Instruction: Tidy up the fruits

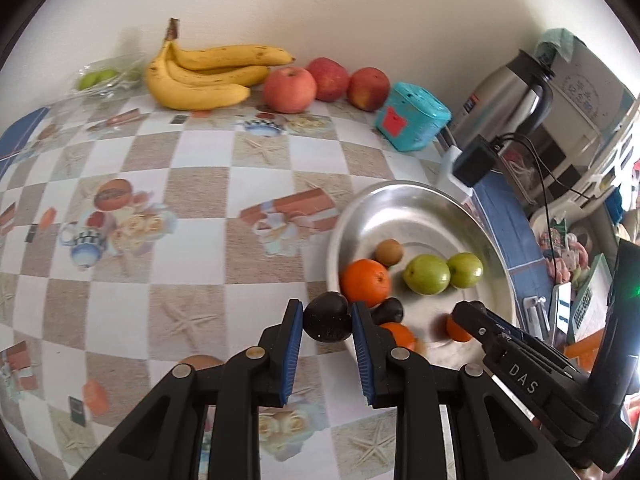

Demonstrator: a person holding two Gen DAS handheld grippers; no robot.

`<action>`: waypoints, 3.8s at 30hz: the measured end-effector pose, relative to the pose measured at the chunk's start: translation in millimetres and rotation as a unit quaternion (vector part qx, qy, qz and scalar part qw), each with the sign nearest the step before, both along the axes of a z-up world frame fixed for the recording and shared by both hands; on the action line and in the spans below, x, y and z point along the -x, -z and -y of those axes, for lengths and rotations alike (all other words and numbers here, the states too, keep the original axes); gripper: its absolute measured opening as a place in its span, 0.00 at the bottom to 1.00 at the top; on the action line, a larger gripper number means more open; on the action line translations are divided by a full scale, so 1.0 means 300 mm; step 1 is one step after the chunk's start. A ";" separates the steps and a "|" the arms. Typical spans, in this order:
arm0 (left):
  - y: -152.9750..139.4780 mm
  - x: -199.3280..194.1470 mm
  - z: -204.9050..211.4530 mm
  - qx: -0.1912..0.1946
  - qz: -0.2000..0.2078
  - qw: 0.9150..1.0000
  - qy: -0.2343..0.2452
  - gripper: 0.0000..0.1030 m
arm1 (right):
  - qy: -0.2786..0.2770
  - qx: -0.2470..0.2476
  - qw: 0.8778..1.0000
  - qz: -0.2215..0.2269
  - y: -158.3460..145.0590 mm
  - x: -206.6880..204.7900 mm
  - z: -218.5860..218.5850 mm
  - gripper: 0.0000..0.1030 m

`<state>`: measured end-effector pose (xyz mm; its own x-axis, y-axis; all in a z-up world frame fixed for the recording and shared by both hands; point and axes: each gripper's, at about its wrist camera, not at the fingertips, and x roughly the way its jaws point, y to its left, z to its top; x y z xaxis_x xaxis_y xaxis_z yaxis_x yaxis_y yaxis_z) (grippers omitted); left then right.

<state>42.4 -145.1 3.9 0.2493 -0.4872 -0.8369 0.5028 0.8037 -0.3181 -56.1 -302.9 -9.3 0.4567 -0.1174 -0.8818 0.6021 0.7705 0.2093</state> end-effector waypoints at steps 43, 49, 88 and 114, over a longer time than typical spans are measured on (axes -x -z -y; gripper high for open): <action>0.044 -0.026 0.040 -0.024 0.004 1.000 0.001 0.40 | -0.016 -0.009 1.000 -0.019 0.020 -0.025 -0.009 0.27; 0.056 -0.065 -0.028 -0.055 -0.012 0.997 -0.051 0.40 | -0.022 -0.007 1.000 -0.021 0.023 -0.033 -0.020 0.27; 0.147 -0.125 -0.197 -0.189 -0.012 0.966 -0.176 1.00 | -0.057 0.027 0.997 -0.042 0.035 -0.077 -0.094 0.73; 0.132 -0.092 -0.195 -0.261 0.043 0.950 -0.165 1.00 | -0.083 0.050 0.994 -0.054 0.007 -0.073 -0.139 0.94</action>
